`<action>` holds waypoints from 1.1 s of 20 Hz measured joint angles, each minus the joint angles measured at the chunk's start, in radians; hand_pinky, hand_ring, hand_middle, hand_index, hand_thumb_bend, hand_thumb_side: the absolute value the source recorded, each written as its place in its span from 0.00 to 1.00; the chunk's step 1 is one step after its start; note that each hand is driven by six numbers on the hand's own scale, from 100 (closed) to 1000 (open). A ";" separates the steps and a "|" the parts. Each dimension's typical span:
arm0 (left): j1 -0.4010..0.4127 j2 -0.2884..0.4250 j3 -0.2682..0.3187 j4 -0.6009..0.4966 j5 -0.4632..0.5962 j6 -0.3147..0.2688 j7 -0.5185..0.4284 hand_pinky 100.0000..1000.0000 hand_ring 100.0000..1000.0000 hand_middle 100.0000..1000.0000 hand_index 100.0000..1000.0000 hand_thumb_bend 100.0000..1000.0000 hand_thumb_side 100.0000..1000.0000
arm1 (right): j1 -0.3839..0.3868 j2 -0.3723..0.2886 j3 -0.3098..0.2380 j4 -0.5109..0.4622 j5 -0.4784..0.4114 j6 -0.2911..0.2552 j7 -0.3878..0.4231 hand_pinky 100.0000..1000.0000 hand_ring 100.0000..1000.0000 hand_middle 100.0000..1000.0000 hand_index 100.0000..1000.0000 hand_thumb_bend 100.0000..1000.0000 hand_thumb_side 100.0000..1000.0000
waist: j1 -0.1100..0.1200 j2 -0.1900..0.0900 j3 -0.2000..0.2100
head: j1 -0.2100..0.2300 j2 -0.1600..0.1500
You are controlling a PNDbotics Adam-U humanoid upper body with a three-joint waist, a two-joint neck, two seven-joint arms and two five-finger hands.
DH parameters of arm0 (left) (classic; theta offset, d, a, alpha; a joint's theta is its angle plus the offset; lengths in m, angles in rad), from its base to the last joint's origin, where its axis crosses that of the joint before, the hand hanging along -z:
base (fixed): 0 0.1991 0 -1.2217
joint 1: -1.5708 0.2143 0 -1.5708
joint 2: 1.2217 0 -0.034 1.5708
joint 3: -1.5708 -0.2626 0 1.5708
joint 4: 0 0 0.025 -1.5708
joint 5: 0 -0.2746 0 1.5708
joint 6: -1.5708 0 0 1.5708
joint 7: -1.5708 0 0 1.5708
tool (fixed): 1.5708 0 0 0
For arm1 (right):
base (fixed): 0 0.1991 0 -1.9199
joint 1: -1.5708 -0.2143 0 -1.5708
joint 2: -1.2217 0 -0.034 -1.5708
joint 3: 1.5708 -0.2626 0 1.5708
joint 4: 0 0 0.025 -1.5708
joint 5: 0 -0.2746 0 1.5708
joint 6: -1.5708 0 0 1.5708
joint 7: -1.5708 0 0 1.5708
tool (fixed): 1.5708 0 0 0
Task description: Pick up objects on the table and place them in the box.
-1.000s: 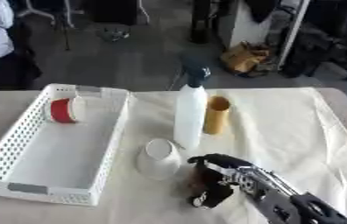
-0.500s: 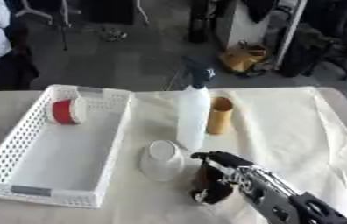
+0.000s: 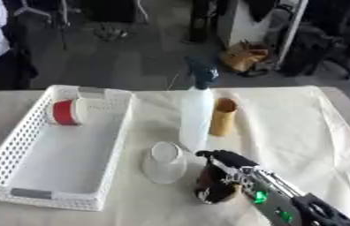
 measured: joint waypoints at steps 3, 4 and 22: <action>0.000 0.000 0.000 0.000 0.001 0.001 0.000 0.91 0.73 0.69 0.77 0.00 0.85 | -0.055 -0.008 0.012 0.000 0.013 0.000 0.019 0.00 0.47 0.37 0.40 0.00 0.08 | -0.002 0.000 0.002 | -0.002 0.000; 0.000 0.000 0.000 0.000 0.002 0.002 0.001 0.90 0.73 0.69 0.77 0.00 0.85 | -0.077 -0.013 0.017 0.000 0.017 0.002 0.036 0.00 0.46 0.37 0.40 0.00 0.08 | -0.005 -0.001 0.003 | -0.002 0.000; 0.000 0.000 -0.002 0.000 0.002 0.032 0.004 0.91 0.73 0.69 0.77 0.00 0.86 | -0.328 -0.112 0.015 -0.249 -0.021 0.130 0.331 0.00 0.45 0.36 0.39 0.00 0.09 | -0.055 -0.027 0.017 | 0.020 -0.001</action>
